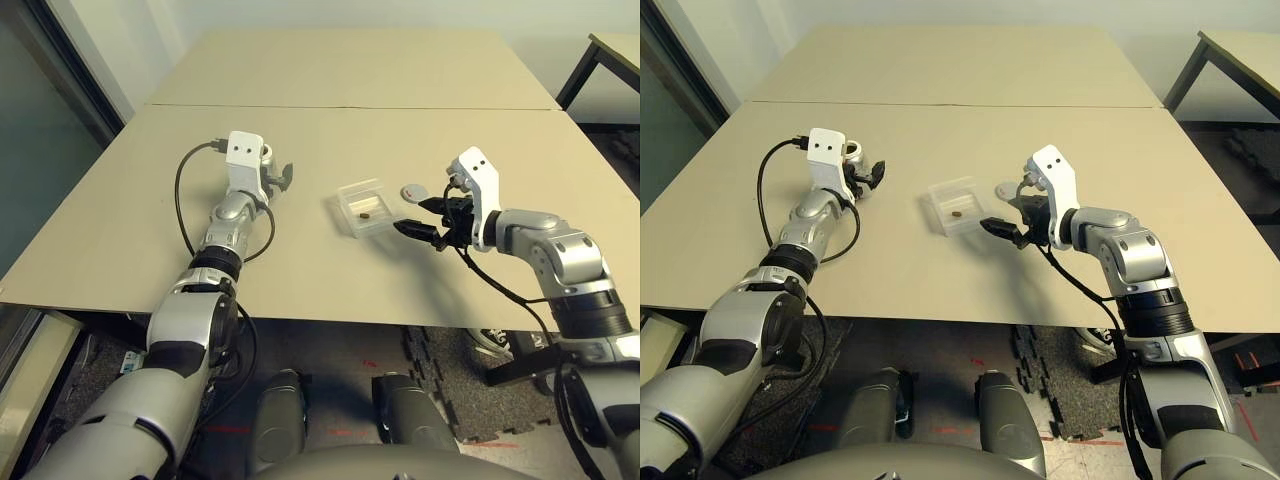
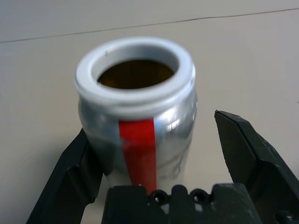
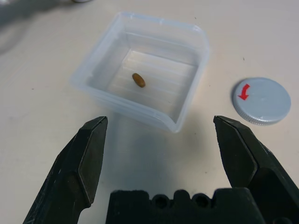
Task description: Pour the medicine from the bottle into the box.
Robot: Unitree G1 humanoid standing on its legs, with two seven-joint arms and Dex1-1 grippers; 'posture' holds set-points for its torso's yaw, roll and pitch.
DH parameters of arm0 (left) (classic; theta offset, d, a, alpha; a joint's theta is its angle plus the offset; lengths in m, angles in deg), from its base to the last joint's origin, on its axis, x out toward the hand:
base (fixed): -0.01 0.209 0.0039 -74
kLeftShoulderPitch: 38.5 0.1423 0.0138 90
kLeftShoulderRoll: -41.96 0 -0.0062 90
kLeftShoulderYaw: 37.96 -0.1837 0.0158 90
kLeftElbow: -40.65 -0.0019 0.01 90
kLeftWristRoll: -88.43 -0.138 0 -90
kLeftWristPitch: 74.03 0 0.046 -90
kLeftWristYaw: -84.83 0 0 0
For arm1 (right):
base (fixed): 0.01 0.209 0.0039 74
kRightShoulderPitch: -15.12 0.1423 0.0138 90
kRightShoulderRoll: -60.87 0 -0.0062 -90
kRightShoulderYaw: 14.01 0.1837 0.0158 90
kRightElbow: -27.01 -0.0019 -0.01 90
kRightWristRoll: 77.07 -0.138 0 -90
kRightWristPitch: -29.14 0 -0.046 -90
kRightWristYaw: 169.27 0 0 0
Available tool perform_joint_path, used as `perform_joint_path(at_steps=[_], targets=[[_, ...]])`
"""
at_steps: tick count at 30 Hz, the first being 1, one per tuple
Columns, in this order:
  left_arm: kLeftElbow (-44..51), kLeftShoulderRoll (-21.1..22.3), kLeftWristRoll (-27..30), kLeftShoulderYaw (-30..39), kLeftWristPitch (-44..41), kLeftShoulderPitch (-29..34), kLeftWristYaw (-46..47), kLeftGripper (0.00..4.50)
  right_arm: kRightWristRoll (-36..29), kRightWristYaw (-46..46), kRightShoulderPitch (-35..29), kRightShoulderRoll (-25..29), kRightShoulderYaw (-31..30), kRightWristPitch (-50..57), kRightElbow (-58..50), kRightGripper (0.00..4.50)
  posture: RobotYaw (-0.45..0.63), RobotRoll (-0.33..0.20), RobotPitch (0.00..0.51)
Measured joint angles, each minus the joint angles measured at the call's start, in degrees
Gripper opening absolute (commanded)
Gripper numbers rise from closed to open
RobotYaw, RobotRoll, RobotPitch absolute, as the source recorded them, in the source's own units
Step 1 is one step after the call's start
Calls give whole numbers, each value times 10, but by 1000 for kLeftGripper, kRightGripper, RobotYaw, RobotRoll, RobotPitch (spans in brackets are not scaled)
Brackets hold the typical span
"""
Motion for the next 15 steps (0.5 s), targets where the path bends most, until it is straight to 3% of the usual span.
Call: perform_joint_path(at_steps=[10, 15], targets=[[196, -19, 20, 1, -58, 119, 6, 4485, -14, 0, -6, 21, 10, 26, -33, 4500, -87, 0, 100], [264, -19, 30, 5, -91, 147, 20, 4485, -14, 1, -6, 21, 13, 28, -34, 4500, -73, 0, 102]])
